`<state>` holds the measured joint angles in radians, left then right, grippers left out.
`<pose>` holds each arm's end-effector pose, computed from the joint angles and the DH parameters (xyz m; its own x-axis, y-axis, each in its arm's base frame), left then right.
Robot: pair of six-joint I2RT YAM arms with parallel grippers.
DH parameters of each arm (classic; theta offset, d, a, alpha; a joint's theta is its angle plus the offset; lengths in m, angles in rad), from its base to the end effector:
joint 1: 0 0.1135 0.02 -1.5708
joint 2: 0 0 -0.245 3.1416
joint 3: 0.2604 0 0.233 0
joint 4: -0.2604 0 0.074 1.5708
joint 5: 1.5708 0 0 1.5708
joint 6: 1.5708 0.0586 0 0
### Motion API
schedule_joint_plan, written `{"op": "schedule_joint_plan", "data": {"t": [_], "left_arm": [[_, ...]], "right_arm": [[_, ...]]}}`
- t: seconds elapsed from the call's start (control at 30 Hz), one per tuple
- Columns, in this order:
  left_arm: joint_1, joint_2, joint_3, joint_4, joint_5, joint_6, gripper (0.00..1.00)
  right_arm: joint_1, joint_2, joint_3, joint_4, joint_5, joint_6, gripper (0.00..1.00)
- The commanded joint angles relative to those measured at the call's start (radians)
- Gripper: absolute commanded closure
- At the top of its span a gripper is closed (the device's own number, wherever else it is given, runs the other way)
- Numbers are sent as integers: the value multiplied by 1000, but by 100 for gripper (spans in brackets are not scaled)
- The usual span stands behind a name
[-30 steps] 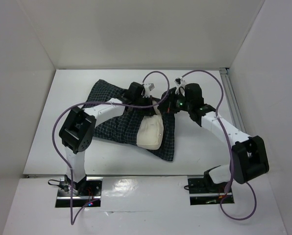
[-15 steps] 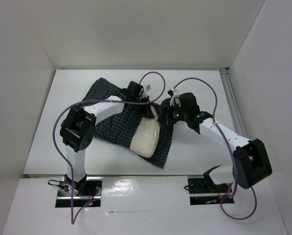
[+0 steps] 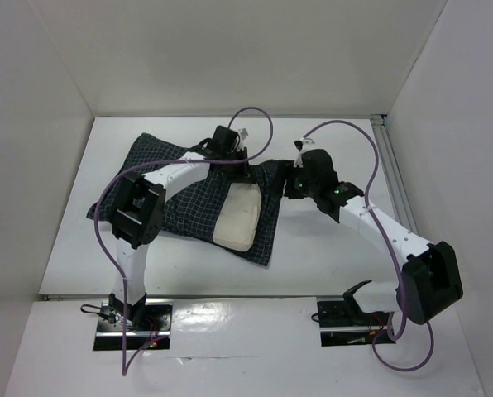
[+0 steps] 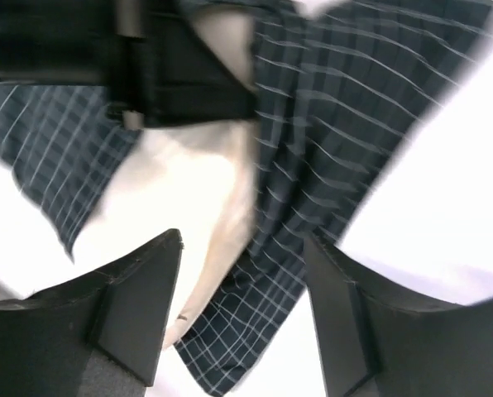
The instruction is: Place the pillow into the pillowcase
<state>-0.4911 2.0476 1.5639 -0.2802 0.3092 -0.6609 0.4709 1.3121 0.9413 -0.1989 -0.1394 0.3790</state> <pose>0.3914 -0.2296 0.1898 -0.8762 -0.1945 -0.4409 0.1332 0.7816 -0.6095 0.2637 0.1434 0.2535 -0.6514 0.0796 -0.7546 -0.3364 0.8611 0.3812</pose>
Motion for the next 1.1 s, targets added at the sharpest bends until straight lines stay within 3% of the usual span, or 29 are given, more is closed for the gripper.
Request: {"op": "schedule_joint_plan", "data": {"t": [0.0,0.03,0.1,0.13,0.17,0.23,0.27,0.33,0.4,0.43,0.5,0.53,0.57,0.6,0.7,0.9,1.07], "left_arm": [[13,52,122,-37,-100,29,100],[13,65,155,-74,-113,29,100],[22,97,249,-108,-113,41,100],[32,97,280,-131,-99,55,93],[32,106,304,-181,-99,64,78],[32,68,320,-209,-99,101,57],[32,42,306,-209,-99,113,39],[32,-44,253,-232,-99,156,24],[2,-102,216,-257,-128,187,22],[-9,-130,175,-283,-152,223,20],[-64,-203,141,-327,-195,257,20],[-99,-223,115,-353,-237,298,16],[-143,-240,114,-423,-369,299,13],[-235,-260,101,-456,-434,299,10],[-363,-260,61,-543,-590,258,6],[-466,-241,-4,-570,-669,159,1],[-486,-201,-22,-591,-791,84,0]], "right_arm": [[3,-76,-5,-48,205,82,36],[3,-86,-21,-57,222,98,38],[3,-115,-30,-57,247,121,52],[3,-116,-45,-66,267,135,57],[3,-128,-55,-86,276,144,64],[3,-142,-67,-97,290,155,66],[3,-152,-84,-97,290,155,66],[3,-166,-104,-97,299,167,63],[3,-175,-127,-97,299,178,53],[3,-175,-127,-97,299,178,42],[3,-166,-137,-97,288,187,35],[3,-157,-137,-97,288,196,33],[-6,-157,-137,-97,288,196,29],[-6,-157,-150,-97,276,196,27],[-37,-161,-188,-67,218,207,26],[-86,-214,-280,-80,159,227,26],[-95,-263,-299,-116,169,236,25]]}}
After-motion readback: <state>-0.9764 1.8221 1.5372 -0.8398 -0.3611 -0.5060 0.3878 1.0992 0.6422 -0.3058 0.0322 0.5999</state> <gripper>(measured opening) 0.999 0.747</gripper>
